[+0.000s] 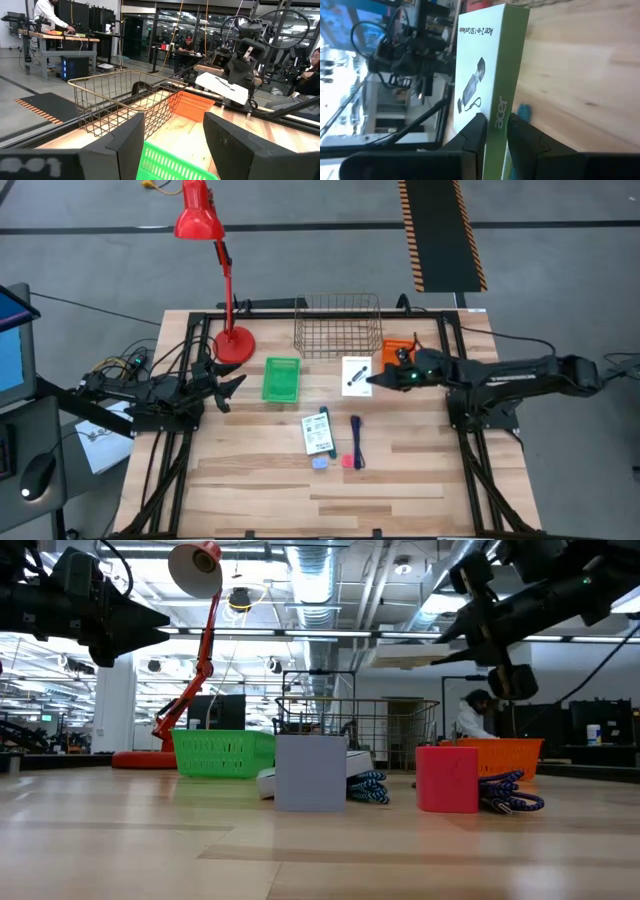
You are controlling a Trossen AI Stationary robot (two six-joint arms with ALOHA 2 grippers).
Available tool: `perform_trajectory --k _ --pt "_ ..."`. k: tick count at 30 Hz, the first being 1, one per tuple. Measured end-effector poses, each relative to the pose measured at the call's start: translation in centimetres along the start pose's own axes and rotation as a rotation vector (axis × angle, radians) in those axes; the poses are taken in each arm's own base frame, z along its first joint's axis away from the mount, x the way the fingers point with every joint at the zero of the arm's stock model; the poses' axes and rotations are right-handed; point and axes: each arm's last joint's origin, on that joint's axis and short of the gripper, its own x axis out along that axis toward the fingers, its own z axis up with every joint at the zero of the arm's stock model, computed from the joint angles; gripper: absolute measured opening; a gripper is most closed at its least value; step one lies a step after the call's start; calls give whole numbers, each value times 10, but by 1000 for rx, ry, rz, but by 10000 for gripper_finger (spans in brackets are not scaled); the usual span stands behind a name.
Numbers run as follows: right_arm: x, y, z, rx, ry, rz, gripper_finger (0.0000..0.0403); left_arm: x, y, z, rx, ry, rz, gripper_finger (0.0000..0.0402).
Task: Pick and place items into bin
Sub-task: Put the right white card reader box into the orange basket
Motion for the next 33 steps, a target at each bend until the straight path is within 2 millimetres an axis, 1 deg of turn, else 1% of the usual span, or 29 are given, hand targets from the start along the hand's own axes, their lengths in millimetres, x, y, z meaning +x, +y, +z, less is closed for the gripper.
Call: perform_trajectory --k 7,13,25,33 --pt "-32 -5 7 1 -43 -52 61 0 0 0 0 0 0 192" --pt "-54 -10 9 -3 -84 -77 61 0 0 0 0 0 0 192" --pt "-86 -28 9 15 -148 -192 61 0 0 0 0 0 0 192" --pt "-97 -39 10 21 -188 -276 61 0 0 0 0 0 0 192"
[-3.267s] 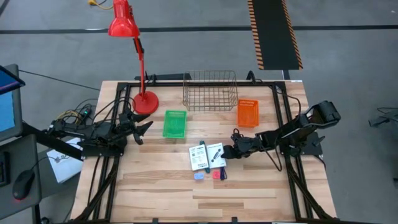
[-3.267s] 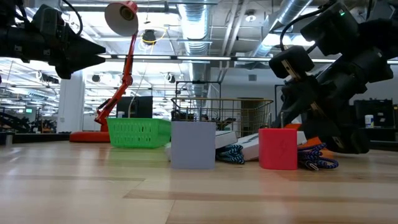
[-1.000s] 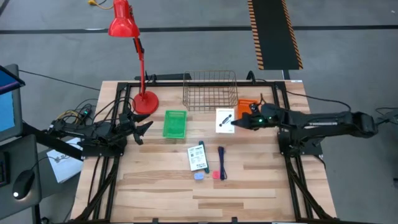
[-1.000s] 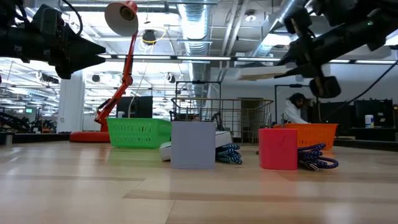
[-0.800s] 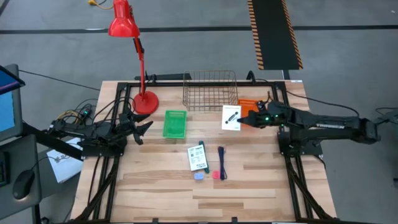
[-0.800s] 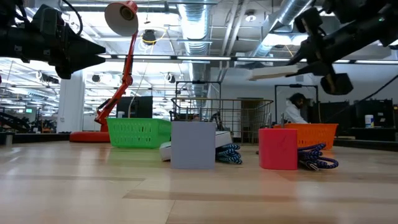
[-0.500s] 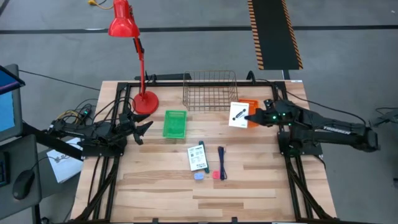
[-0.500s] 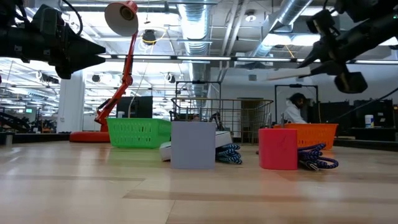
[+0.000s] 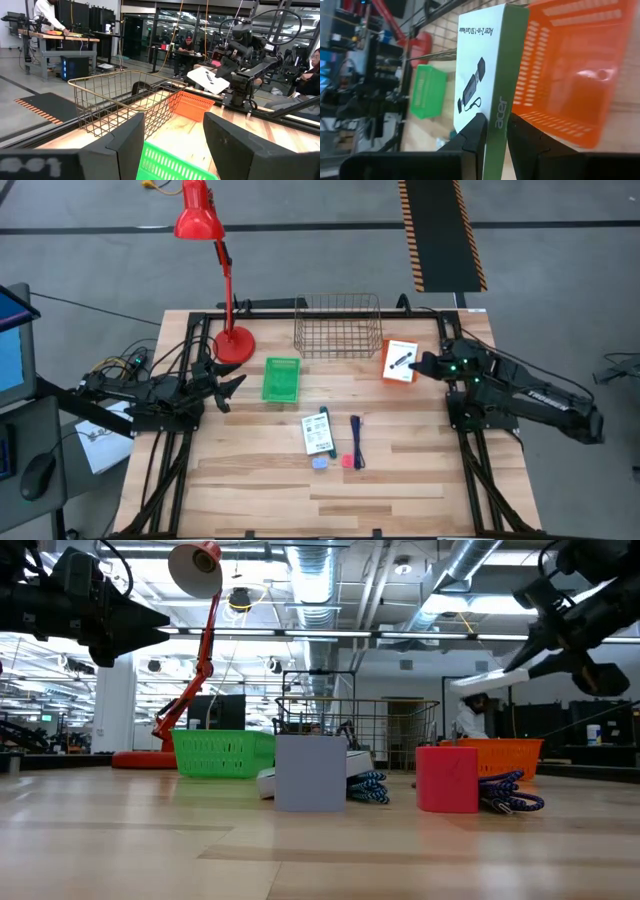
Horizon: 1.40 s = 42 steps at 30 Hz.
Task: Pick and place items into bin
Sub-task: Put the right white card reader box into the orange basket
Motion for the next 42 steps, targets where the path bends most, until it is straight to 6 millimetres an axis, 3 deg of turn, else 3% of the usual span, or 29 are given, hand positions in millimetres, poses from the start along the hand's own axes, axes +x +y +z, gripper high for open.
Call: perform_trajectory --k 15,26,42 --pt "-1 -12 7 -14 -23 -94 61 0 0 0 0 0 0 192" --pt "13 -17 14 -32 51 -173 61 0 0 0 0 0 0 192" --pt "20 -21 29 -26 65 -138 65 0 0 0 0 0 0 192"
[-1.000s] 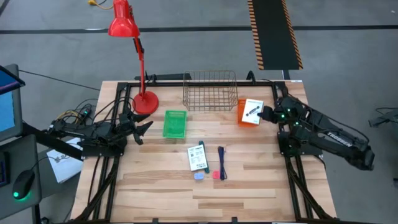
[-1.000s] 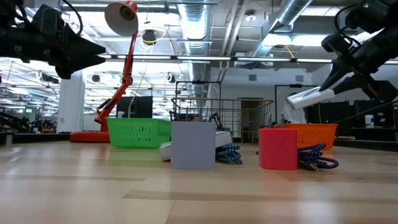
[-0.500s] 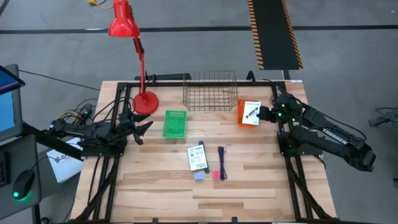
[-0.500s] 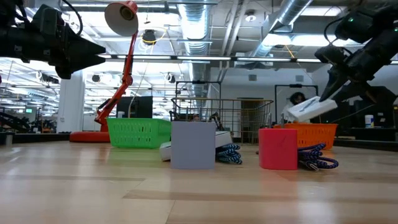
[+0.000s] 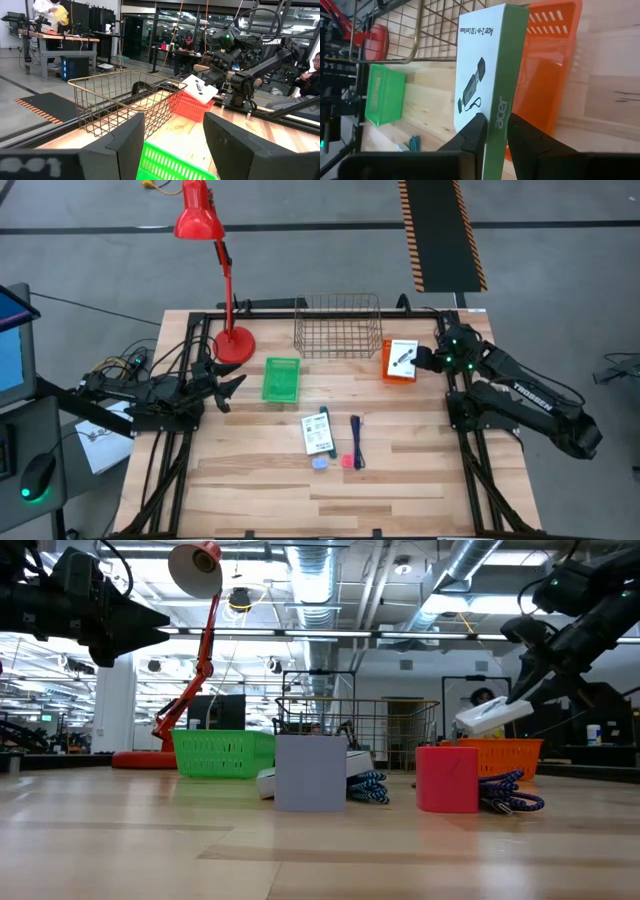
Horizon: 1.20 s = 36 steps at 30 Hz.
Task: Pick and place items into bin
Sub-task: Put the right white card reader box into the orange basket, then put the white card reader box into the orange basket
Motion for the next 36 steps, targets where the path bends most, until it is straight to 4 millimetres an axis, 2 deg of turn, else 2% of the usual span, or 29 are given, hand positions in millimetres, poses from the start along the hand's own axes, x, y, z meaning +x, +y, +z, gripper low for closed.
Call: perform_trajectory --k 13,22,26,30,36 --pt "2 0 2 -1 1 -8 109 0 0 0 0 0 0 192" --pt "-1 6 7 -23 -43 37 116 0 0 0 0 0 0 192" --pt "-13 20 15 -43 -84 80 116 0 0 0 0 0 0 192" --pt "-30 43 22 -95 -97 180 116 0 0 0 0 0 0 192" --pt "-47 78 17 -199 -31 396 117 0 0 0 0 0 0 192"
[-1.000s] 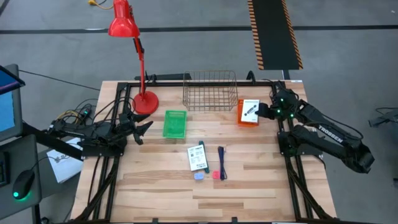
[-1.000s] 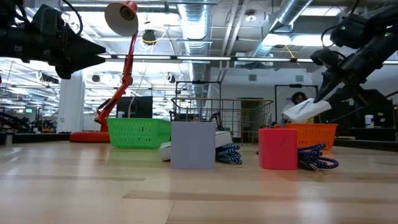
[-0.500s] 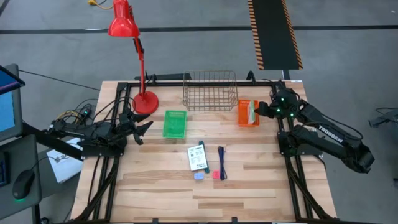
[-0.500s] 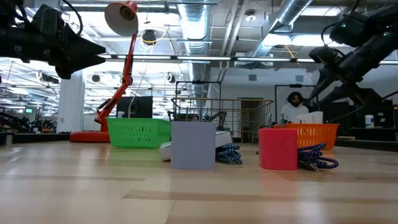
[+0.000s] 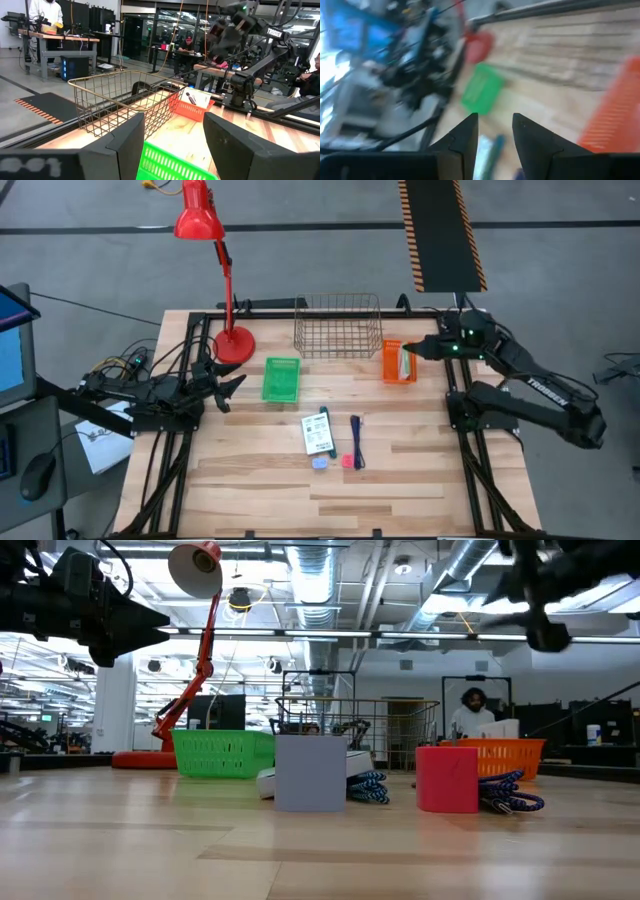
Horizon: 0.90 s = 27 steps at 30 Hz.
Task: Pick and place items into bin
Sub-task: Put the white card reader box into the orange basket
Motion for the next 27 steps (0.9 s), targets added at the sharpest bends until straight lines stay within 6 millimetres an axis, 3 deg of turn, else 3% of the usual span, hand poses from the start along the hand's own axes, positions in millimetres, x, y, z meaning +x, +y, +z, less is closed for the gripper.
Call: perform_trajectory --k 8,20,27 --pt "15 30 -22 -35 88 136 117 0 0 0 0 0 0 192" --pt "55 44 -65 -53 224 1 117 0 0 0 1 0 0 192" --pt "82 55 -83 -52 253 27 117 0 0 0 182 0 11 192"
